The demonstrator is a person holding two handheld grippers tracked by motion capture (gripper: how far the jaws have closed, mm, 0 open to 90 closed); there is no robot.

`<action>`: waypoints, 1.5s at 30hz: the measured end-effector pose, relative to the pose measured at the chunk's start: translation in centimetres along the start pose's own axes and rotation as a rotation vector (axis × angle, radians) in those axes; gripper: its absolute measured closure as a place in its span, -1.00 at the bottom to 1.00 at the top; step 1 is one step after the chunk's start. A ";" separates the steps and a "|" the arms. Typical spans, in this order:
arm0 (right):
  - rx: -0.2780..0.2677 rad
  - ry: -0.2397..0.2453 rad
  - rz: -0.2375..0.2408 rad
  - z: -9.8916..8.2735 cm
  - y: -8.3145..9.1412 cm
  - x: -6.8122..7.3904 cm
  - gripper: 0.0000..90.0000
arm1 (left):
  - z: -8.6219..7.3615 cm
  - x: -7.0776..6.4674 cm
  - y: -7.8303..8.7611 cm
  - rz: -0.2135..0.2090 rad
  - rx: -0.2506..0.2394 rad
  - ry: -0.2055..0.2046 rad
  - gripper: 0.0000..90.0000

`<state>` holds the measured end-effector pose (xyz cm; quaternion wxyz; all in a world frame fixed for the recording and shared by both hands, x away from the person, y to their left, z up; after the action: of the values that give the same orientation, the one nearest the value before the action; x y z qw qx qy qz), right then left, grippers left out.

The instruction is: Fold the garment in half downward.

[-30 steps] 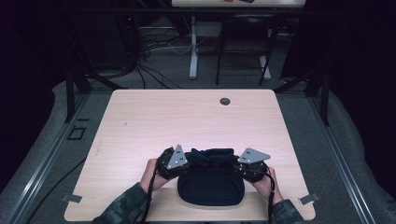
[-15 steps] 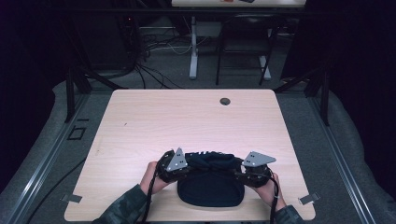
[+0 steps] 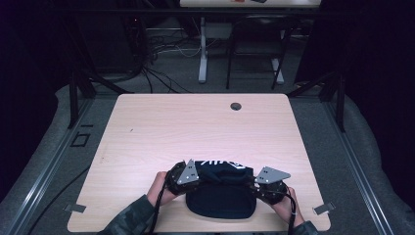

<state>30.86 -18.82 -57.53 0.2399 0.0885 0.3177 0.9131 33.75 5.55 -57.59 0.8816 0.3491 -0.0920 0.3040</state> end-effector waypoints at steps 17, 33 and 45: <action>0.077 0.000 0.048 -1.8 -0.7 0.3 0.70 | -1.0 -1.2 0.2 -0.059 0.035 -0.053 0.55; 0.104 0.003 0.057 -2.1 -0.2 0.4 0.24 | -1.7 -0.9 1.0 -0.102 0.070 0.017 0.12; 0.033 -0.093 0.033 -2.2 2.9 -0.2 0.11 | -2.0 0.2 3.9 -0.083 0.052 0.105 -0.19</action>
<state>29.29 -22.09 -57.45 0.2380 0.1400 0.3196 0.9064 31.48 9.18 -56.79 0.8877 0.3591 -0.0231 0.2872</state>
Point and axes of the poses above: each handheld gripper's, and its own axes: y roughly backward along the jaws, z roughly out of its top, x roughly to its left, the point moved 5 cm from there along -y, roughly forward along the jaws, and after that the axes turned 13 degrees about z, right-handed, at the moved point
